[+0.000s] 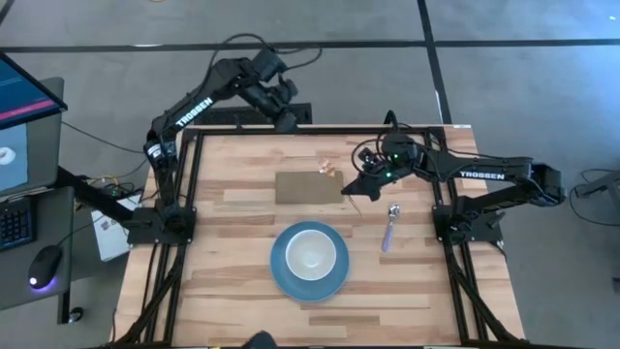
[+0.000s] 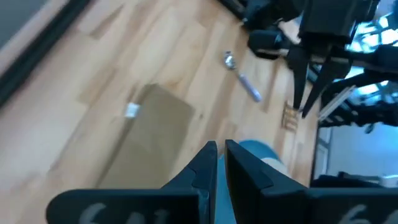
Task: Set table place
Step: Move the gold fork to the right of the blue plate
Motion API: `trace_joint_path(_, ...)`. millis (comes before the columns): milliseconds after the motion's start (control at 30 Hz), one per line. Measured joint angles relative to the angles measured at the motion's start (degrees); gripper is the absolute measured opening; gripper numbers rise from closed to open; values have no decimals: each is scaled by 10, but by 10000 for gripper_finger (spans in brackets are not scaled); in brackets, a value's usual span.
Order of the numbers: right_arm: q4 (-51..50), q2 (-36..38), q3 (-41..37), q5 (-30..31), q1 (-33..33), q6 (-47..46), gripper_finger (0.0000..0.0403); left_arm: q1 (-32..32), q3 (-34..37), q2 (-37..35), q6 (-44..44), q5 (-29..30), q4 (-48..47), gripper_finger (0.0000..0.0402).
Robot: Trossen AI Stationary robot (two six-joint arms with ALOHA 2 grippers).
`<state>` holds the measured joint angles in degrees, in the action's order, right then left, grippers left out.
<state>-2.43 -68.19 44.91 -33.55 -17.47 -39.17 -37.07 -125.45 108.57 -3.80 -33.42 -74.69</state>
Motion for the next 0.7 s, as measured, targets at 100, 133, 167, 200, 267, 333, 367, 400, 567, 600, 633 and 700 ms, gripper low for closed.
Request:
trace_joint_path(100,-40,7,-1,-7,0,-14,39,-13,-20,-5,19,22,-31,20)
trace_joint_path(133,-54,11,-1,-10,0,-16,39,-17,-22,-10,22,31,-33,20)
trace_joint_path(167,-67,17,-1,-10,0,-24,39,-18,-22,-18,23,42,-31,20)
trace_joint_path(200,-85,25,-1,-9,0,-31,39,-20,-23,-28,23,54,-30,20)
trace_joint_path(267,-114,43,-1,-8,3,-48,39,-20,-23,-48,24,80,-30,20)
trace_joint_path(333,-138,63,-1,6,9,-67,39,-20,-23,-69,26,108,-30,20)
trace_joint_path(367,-146,75,-1,15,14,-79,39,-15,-23,-80,28,120,-29,20)
trace_joint_path(400,-150,86,-1,27,21,-90,39,-11,-23,-90,31,133,-29,20)
trace_joint_path(567,-154,137,-14,120,71,-154,39,26,-23,-139,50,178,-27,20)
trace_joint_path(600,-156,146,-20,143,83,-168,39,32,-23,-145,52,183,-27,20)
trace_joint_path(633,-156,153,-25,165,98,-183,39,37,-21,-152,55,187,-27,20)
trace_joint_path(700,-150,164,-37,207,124,-212,39,45,-4,-170,64,192,-28,20)
